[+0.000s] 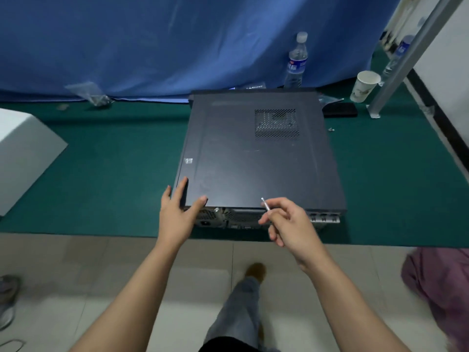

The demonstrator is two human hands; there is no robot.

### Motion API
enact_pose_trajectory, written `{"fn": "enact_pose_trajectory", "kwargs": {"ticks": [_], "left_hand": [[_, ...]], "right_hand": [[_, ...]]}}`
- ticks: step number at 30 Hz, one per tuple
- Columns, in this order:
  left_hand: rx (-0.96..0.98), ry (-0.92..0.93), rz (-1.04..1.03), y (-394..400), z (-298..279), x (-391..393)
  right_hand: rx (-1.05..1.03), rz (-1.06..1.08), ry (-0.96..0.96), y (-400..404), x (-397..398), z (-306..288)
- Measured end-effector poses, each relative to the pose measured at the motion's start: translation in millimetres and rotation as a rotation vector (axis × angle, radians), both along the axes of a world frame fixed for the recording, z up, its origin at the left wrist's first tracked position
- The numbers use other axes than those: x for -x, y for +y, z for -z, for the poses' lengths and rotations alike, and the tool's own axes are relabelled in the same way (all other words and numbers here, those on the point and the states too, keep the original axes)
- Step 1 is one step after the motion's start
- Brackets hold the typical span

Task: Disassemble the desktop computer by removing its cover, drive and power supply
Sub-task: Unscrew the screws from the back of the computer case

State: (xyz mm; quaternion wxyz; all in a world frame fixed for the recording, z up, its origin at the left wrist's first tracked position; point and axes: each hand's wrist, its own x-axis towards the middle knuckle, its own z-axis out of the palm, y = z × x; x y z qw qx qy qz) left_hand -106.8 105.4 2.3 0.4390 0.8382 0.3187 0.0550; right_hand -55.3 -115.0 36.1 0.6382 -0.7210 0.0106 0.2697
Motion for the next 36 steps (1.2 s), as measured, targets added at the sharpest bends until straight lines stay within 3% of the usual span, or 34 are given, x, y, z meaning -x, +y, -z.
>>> {"fn": "enact_pose_trajectory", "kwargs": {"ticks": [7, 16, 25, 27, 33, 36], "left_hand": [[0.112, -0.09, -0.011, 6, 4, 4], [0.092, -0.107, 0.036, 11, 11, 5], [0.091, -0.112, 0.037, 10, 10, 6], [0.097, -0.113, 0.037, 10, 10, 6], [0.105, -0.11, 0.032, 9, 9, 6], [0.104, -0.098, 0.03, 9, 9, 6]], "right_hand": [[-0.072, -0.074, 0.097, 48, 41, 19], [-0.173, 0.182, 0.212, 93, 52, 39], [-0.234, 0.244, 0.266, 97, 55, 37], [-0.322, 0.256, 0.344, 96, 54, 35], [-0.848, 0.325, 0.804, 95, 47, 36], [-0.939, 0.356, 0.886, 95, 49, 38]]}}
